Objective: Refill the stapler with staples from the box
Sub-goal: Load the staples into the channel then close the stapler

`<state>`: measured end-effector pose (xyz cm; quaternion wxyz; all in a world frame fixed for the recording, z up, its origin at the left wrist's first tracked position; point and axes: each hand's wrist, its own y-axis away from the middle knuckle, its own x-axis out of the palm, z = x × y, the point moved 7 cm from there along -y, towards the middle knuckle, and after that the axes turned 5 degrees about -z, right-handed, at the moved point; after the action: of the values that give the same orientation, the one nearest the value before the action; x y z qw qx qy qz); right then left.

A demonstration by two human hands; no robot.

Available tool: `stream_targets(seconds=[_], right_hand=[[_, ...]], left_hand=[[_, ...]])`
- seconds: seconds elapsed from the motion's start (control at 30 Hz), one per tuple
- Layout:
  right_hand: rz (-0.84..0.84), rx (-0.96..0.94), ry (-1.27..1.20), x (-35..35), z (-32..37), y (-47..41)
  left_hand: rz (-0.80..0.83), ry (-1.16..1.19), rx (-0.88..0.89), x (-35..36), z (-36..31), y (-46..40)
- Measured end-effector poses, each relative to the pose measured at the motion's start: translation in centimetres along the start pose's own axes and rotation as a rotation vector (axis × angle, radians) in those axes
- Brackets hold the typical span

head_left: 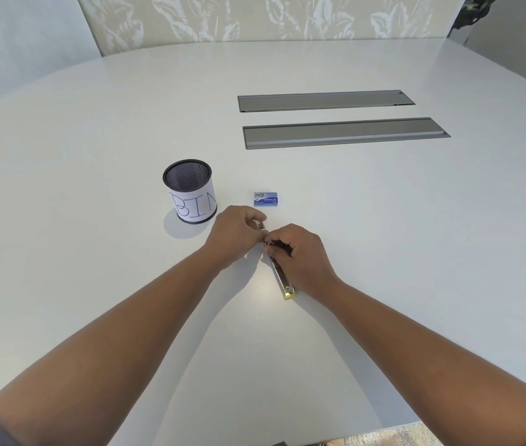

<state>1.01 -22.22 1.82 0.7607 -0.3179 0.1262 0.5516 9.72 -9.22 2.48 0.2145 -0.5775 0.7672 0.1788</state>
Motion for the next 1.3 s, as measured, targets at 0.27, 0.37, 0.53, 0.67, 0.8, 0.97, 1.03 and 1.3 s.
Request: stream_targets(seconds=[0.27,0.37,0.53,0.67,0.8,0.97,1.03,1.3], right_hand=[[-0.007,-0.003,-0.013,0.1,-0.3,0.0],[-0.005,-0.017,0.011,0.2,-0.4,0.0],[0.003,-0.005,0.015,0.2,-0.4,-0.1],[0.01,-0.011,0.022,0.3,-0.3,0.0],[0.012,-0.016,0.03,0.4,-0.3,0.1],[0.019,-0.018,0.037,0.4,-0.3,0.1],[0.023,-0.019,0.038,0.4,-0.2,0.1],[0.036,-0.022,0.048,0.5,0.2,0.1]], left_hand=[[0.042,0.149,-0.171,0.0,1.2,0.0],[0.085,0.183,-0.203,0.0,1.3,-0.1],[0.086,0.177,-0.215,0.4,1.2,-0.1],[0.036,0.186,-0.202,0.2,1.4,-0.2],[-0.005,0.182,-0.166,0.1,1.6,-0.4],[-0.044,0.171,-0.128,0.0,1.8,-0.4],[-0.054,0.19,-0.146,-0.1,2.0,-0.6],[-0.036,0.349,-0.261,0.1,2.5,-1.4]])
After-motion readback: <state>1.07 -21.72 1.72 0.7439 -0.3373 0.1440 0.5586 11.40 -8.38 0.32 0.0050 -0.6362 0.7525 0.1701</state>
